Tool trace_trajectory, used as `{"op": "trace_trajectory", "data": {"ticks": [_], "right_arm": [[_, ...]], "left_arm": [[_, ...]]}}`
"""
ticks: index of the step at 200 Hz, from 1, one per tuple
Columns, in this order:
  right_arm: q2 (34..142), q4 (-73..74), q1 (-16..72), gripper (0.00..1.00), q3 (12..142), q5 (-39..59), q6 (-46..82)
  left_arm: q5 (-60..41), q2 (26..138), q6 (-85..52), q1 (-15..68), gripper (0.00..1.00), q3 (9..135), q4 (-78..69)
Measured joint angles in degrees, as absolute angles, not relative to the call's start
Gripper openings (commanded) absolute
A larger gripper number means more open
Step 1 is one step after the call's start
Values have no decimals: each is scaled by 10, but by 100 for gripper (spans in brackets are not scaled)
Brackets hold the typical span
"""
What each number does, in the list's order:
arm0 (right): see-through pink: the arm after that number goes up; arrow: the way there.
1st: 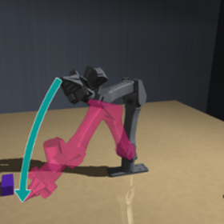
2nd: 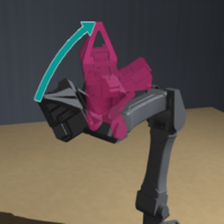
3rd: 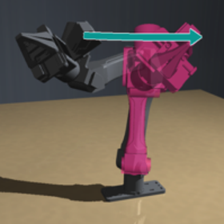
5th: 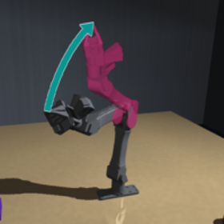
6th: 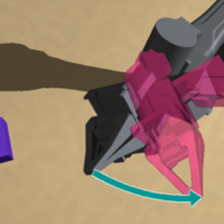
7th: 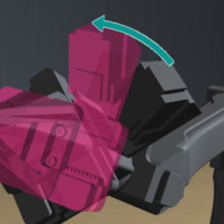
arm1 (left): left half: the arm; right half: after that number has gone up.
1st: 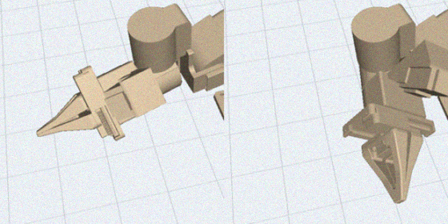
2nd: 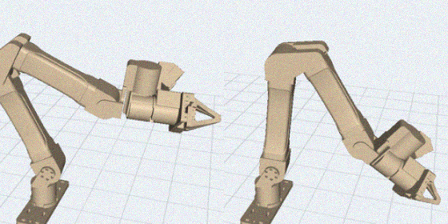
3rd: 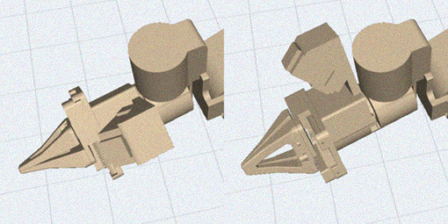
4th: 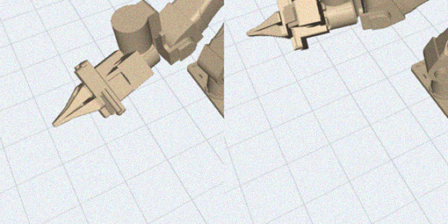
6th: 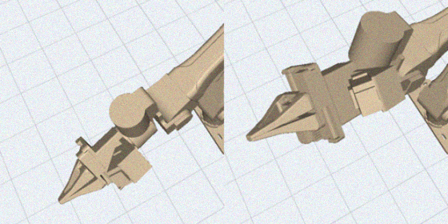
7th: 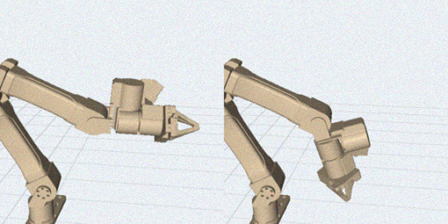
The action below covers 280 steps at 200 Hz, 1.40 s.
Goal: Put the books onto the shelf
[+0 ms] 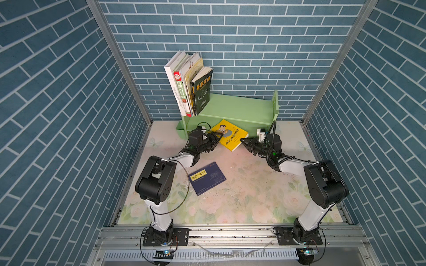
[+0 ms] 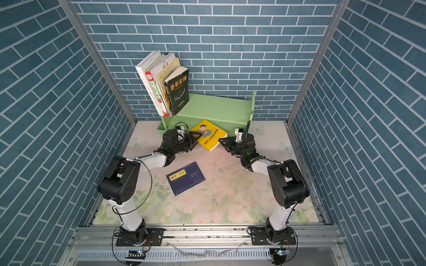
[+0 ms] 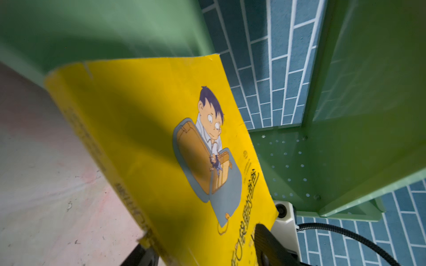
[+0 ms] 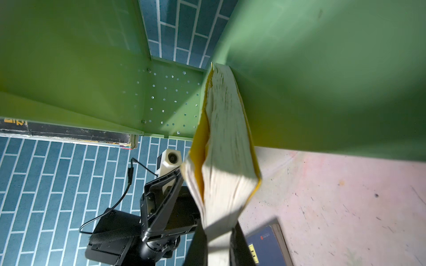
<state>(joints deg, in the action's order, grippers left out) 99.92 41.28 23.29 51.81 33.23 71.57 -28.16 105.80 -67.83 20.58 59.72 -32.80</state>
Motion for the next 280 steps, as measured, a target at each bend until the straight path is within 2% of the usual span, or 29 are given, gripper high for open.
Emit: {"op": "trace_trajectory", "data": {"ticks": [47,65,78,102,129,206,280], "right_arm": [[1003,411,232,1,523,339,719],[1011,411,232,8,523,336,725],[1014,411,232,18,525,336,729],[1015,407,235,35,525,324,730],[1011,407,235,43,523,298,729],[900,338,253,46,495,227,684],[856,271,261,47,477,194,646]], "left_arm": [[-283,1071,-705,206,18,591,-358],[-276,1071,-739,205,8,578,-404],[-268,1071,-757,206,3,561,-432],[-238,1071,-778,215,2,529,-475],[-187,1071,-793,228,1,503,-521],[-30,1071,-806,251,0,507,-568],[47,1087,-777,268,2,559,-564]]}}
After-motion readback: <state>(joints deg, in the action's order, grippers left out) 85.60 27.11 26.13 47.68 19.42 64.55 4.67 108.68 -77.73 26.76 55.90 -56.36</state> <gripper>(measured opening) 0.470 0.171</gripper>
